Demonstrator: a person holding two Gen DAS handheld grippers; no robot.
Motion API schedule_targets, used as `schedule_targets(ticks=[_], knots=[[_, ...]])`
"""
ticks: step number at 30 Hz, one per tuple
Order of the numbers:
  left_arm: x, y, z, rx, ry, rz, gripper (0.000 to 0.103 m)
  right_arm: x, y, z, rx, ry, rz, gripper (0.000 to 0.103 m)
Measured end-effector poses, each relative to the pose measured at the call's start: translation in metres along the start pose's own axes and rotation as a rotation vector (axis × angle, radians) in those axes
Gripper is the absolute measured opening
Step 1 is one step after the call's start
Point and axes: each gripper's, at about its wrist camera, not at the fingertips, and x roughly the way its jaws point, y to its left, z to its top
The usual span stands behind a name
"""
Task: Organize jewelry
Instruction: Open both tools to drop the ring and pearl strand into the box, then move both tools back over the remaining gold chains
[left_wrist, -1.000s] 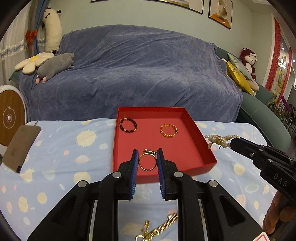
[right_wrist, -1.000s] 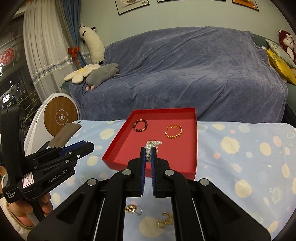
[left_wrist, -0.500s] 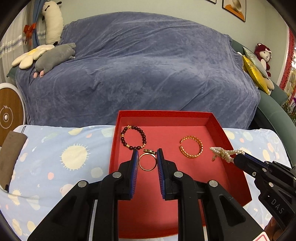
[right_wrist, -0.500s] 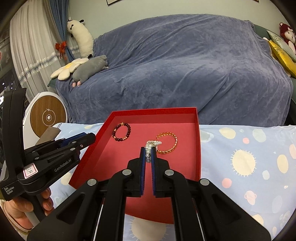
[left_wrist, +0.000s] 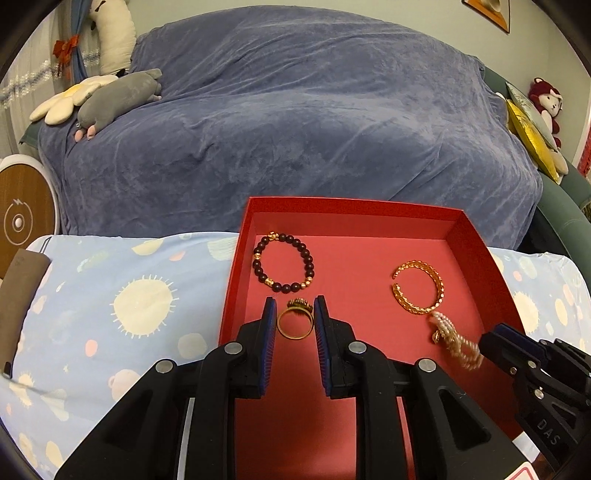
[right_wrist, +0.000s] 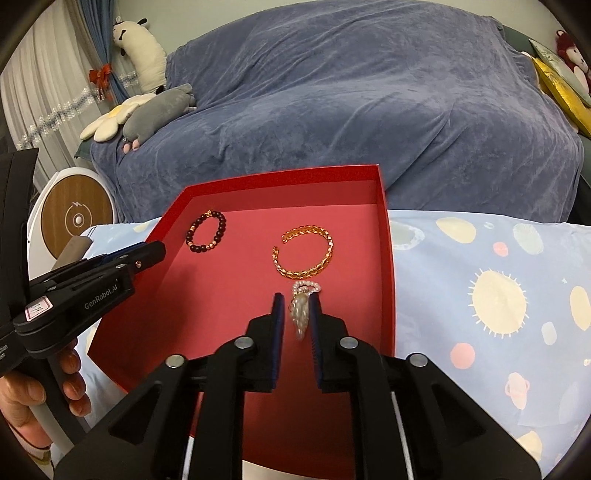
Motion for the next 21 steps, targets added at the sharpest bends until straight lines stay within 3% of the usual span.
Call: schedule_targets(ticks=[1, 2, 3, 4, 12, 18, 21], knots=[[0.0, 0.001, 0.0, -0.002, 0.0, 0.003, 0.031, -0.003, 0.0, 0.001, 0.003, -0.011, -0.001, 0.039], [-0.002, 0.002, 0.0, -0.007, -0.004, 0.014, 0.04, -0.008, 0.0, 0.001, 0.002, -0.022, -0.001, 0.041], [-0.006, 0.003, -0.001, -0.012, -0.014, 0.031, 0.055, -0.013, 0.0, 0.0, 0.0, -0.028, -0.001, 0.042], [-0.01, 0.004, -0.002, -0.015, -0.028, 0.039, 0.06, -0.019, 0.001, 0.001, -0.003, -0.032, 0.001, 0.042], [-0.069, 0.019, -0.017, -0.024, -0.073, 0.019, 0.073, -0.096, 0.005, -0.011, -0.015, -0.112, 0.002, 0.061], [-0.127, 0.024, -0.054, 0.006, -0.079, -0.004, 0.081, -0.158, 0.004, -0.039, 0.019, -0.164, 0.011, 0.071], [-0.15, 0.024, -0.08, 0.013, -0.078, -0.023, 0.082, -0.176, 0.002, -0.063, 0.042, -0.149, 0.008, 0.072]])
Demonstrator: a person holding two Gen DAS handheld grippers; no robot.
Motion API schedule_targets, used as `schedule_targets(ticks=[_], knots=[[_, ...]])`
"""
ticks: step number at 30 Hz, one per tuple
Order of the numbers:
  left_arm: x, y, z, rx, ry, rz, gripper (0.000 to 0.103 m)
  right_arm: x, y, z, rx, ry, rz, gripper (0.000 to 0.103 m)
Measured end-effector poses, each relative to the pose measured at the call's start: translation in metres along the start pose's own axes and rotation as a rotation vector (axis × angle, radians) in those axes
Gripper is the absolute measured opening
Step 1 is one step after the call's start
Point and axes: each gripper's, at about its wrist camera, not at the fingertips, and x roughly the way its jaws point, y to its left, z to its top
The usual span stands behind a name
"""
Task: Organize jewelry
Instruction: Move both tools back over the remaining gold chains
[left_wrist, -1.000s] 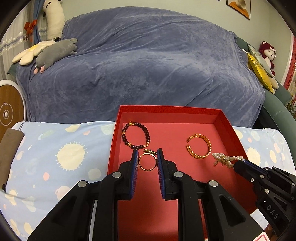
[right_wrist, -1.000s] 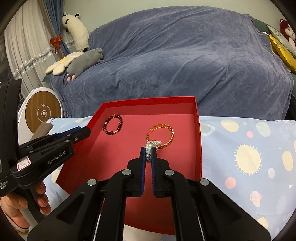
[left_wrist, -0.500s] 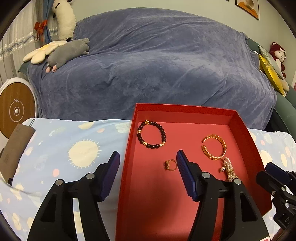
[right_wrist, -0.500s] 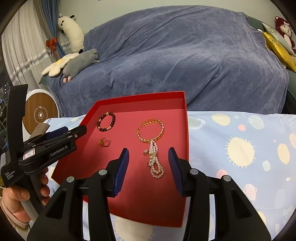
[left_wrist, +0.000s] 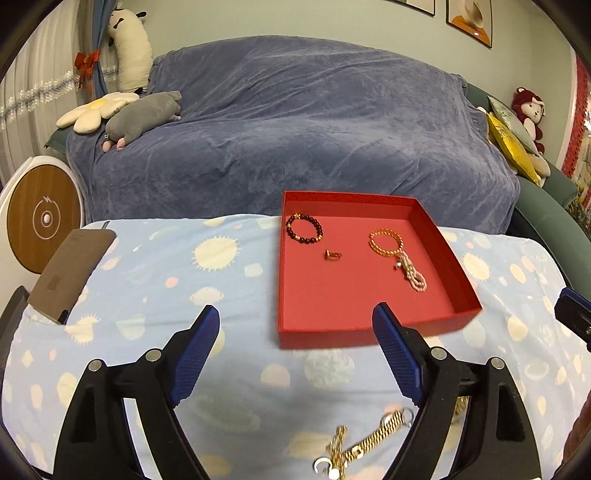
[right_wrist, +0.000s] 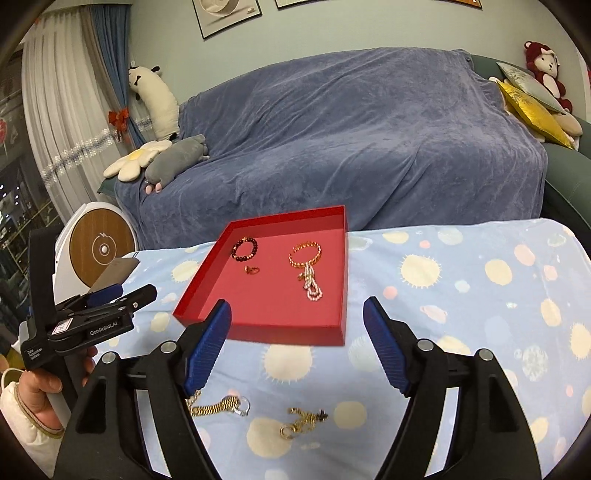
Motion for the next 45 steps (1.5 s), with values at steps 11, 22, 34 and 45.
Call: schedule_targets(ticks=[11, 22, 34, 45], knots=[[-0.039, -0.013, -0.101, 0.038, 0.075, -0.056, 0.082, -0.028, -0.001, -0.085, 0.03, 0.1, -0.009, 0.072], [-0.021, -0.01, -0.125, -0.001, 0.148, -0.052, 0.082, 0.003, -0.002, -0.108, 0.008, 0.172, -0.028, 0.063], [-0.003, -0.009, -0.131, 0.029, 0.171, -0.045, 0.082, 0.029, 0.01, -0.103, 0.007, 0.204, -0.023, 0.054], [0.016, -0.029, -0.138, 0.098, 0.174, -0.046, 0.048, 0.024, 0.005, -0.1, 0.027, 0.196, -0.027, 0.054]])
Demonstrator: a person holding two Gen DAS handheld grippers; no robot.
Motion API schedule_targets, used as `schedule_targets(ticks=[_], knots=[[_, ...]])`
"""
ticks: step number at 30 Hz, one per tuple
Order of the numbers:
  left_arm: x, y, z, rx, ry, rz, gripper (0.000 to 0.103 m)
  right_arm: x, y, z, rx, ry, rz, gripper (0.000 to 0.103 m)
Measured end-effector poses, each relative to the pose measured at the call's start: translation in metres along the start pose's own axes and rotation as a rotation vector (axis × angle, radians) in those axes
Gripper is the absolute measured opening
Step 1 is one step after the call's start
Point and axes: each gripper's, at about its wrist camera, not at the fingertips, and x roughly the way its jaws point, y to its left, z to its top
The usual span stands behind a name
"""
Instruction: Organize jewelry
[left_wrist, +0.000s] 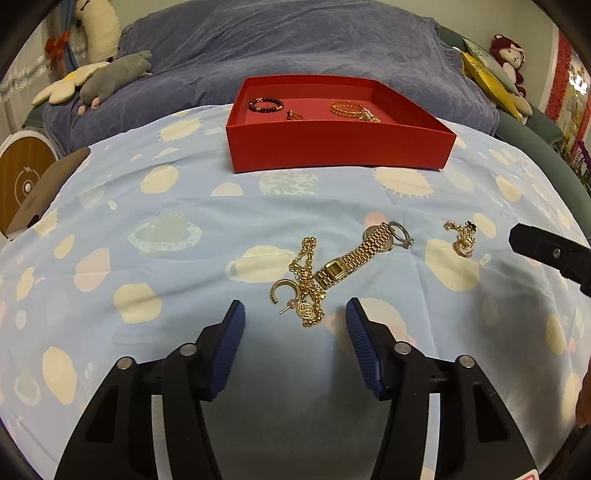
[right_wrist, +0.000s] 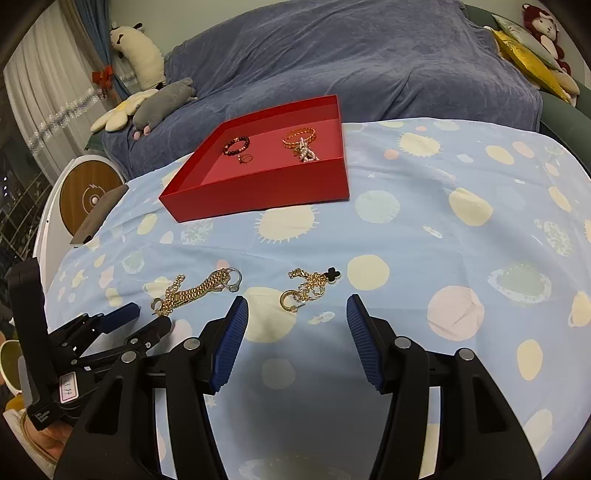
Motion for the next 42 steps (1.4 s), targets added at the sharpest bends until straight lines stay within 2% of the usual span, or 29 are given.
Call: schedule_targets(ticks=[3, 5, 6, 7, 10, 14, 20, 30, 38, 41, 42], knots=[[0.001, -0.006, -0.003, 0.037, -0.026, 0.021, 0.037, -0.002, -0.003, 0.001, 0.01, -0.002, 0.001, 0.054], [0.0, -0.009, -0.003, 0.051, -0.03, 0.014, 0.025, -0.003, -0.004, 0.001, 0.012, -0.005, 0.0, 0.054], [0.0, -0.011, -0.003, 0.054, -0.032, 0.01, 0.013, -0.003, -0.004, 0.001, 0.012, -0.007, 0.0, 0.054], [-0.001, -0.012, -0.003, 0.057, -0.032, 0.007, 0.006, -0.003, -0.004, 0.002, 0.012, -0.007, 0.001, 0.054], [-0.001, -0.01, -0.003, 0.052, -0.029, -0.01, 0.002, -0.004, -0.003, 0.001, 0.012, -0.008, -0.001, 0.054], [-0.009, -0.004, -0.001, 0.009, -0.021, -0.084, 0.002, -0.004, -0.003, 0.002, 0.011, -0.01, 0.0, 0.054], [-0.036, -0.004, 0.004, 0.005, -0.077, -0.135, 0.002, -0.001, -0.002, 0.003, 0.005, -0.007, 0.001, 0.054], [-0.048, 0.0, 0.008, -0.028, -0.085, -0.172, 0.002, 0.029, -0.01, 0.009, 0.021, 0.022, -0.053, 0.054], [-0.047, 0.006, 0.007, -0.047, -0.074, -0.177, 0.002, 0.051, -0.007, 0.007, -0.004, 0.062, -0.085, 0.038], [-0.047, 0.008, 0.006, -0.051, -0.071, -0.18, 0.002, 0.054, -0.005, 0.006, -0.028, 0.049, -0.101, 0.035], [-0.047, 0.008, 0.006, -0.051, -0.071, -0.18, 0.002, 0.054, -0.005, 0.007, -0.033, 0.046, -0.104, 0.031]])
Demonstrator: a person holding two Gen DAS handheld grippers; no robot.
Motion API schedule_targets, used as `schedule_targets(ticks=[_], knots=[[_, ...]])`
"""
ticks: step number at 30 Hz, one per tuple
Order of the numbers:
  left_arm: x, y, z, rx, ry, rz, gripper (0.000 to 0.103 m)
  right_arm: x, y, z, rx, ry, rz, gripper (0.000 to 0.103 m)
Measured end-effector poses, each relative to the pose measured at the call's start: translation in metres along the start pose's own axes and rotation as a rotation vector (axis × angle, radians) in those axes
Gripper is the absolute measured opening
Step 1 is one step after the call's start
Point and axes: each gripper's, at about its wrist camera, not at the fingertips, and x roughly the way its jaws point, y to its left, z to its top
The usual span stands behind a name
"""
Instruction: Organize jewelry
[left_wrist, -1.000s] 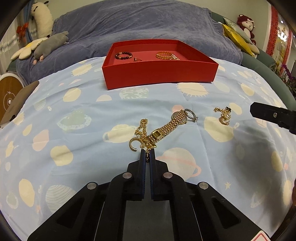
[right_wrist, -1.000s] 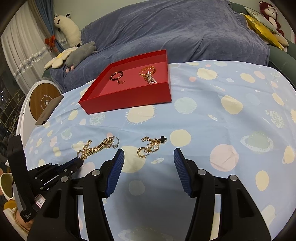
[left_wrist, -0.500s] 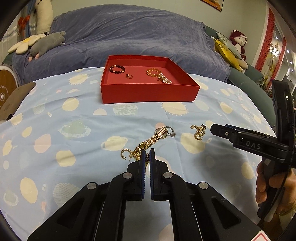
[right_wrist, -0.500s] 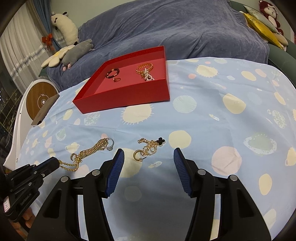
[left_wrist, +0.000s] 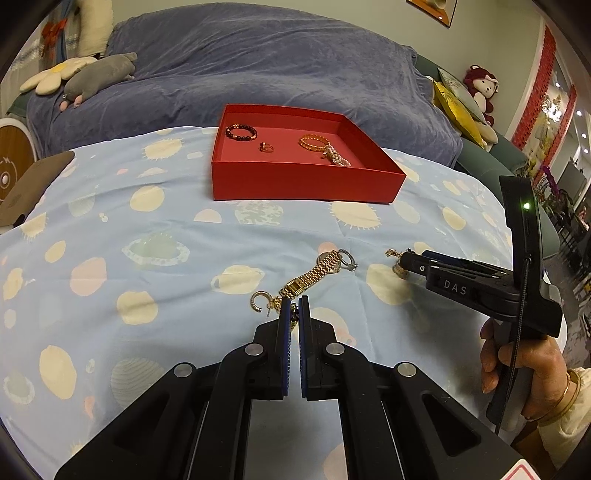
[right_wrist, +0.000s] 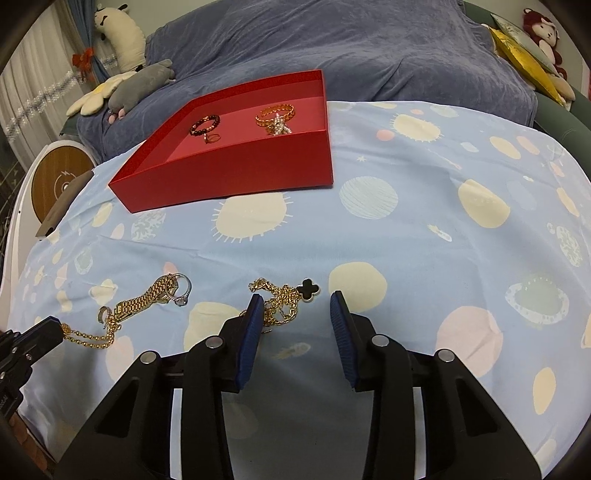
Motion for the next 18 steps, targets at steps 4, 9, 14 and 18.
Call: schedule_targets(ticks=[4, 9, 14, 18], knots=[[0.0, 0.0, 0.0, -0.001, 0.001, 0.0, 0.002, 0.001, 0.0, 0.0, -0.005, 0.001, 0.0, 0.007], [-0.001, 0.001, -0.001, -0.007, 0.001, 0.0, 0.002, -0.003, -0.001, -0.002, -0.005, -0.001, 0.012, 0.001], [-0.002, 0.001, 0.0, -0.007, -0.005, -0.001, 0.002, -0.019, -0.003, 0.002, 0.005, -0.038, 0.036, 0.001], [-0.003, 0.0, 0.002, -0.011, -0.009, -0.008, 0.002, -0.04, -0.003, 0.008, 0.011, -0.086, 0.063, 0.001]])
